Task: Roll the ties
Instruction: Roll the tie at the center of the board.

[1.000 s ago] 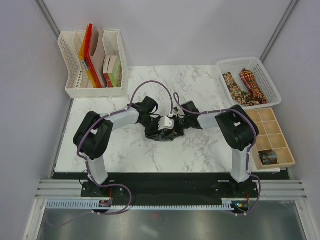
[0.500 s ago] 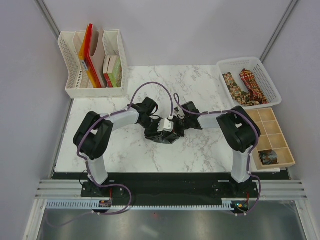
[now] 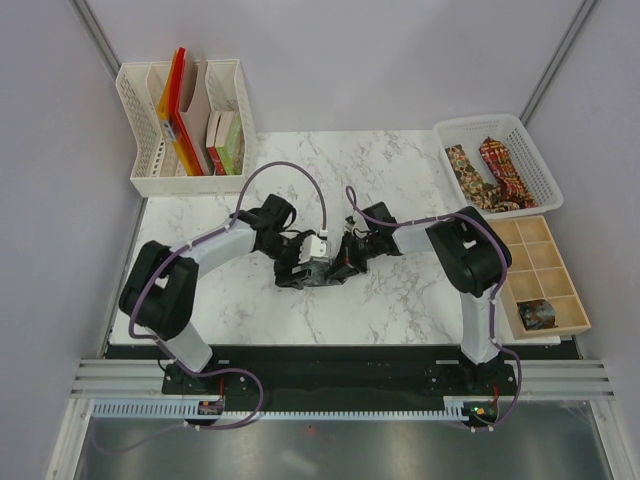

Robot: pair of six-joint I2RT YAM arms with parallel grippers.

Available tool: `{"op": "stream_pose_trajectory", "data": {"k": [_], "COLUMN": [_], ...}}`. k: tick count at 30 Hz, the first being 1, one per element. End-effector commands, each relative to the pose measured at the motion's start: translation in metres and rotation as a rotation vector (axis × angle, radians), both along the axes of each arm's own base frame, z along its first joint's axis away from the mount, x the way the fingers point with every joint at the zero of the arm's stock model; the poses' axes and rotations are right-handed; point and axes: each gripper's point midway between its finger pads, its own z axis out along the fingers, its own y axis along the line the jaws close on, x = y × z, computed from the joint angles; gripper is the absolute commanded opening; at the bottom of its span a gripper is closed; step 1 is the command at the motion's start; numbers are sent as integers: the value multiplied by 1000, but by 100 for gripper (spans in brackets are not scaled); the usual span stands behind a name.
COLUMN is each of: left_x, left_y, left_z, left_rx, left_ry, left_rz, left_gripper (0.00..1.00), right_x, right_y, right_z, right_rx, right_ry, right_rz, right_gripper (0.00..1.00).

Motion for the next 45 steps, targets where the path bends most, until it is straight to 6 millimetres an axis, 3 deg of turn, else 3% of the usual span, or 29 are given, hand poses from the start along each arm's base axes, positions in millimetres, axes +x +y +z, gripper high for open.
{"op": "stream_pose_trajectory", "data": {"k": [1, 7, 13, 19, 23, 33, 36, 39, 41, 45], "left_x": [-4, 3, 10, 9, 12, 15, 16, 13, 4, -12], "left_y": [-1, -13, -17, -28, -40, -69, -72, -70, -59, -41], "left_z": [20, 18, 3, 16, 23, 1, -11, -19, -31, -45], "left_rx": [-77, -113, -89, -121, -116, -37, 4, 39, 104, 170], "left_ry": [-33, -42, -93, -113, -118, 31, 48, 73, 116, 142], "left_rz": [11, 43, 43, 21, 31, 143, 156, 152, 138, 119], "left_gripper": [82, 83, 86, 65, 61, 61, 60, 49, 39, 32], "right_x": [-4, -4, -5, -5, -8, -9, -8, -6, -2, 6], "right_y": [-43, -42, -41, -40, -36, -23, -17, -10, -6, -10], "right_z": [-73, -74, -74, -76, -75, -66, -61, -49, -35, -9], "right_rx": [-303, -299, -297, -301, -300, -244, -202, -142, -97, -32], "right_ry": [18, 24, 24, 26, 25, 20, 15, 12, 6, -8], "right_rz": [-76, -71, -65, -55, -45, -42, -44, -50, -49, -56], "right_gripper": [0, 0, 0, 0, 0, 0, 0, 0, 0, 5]}}
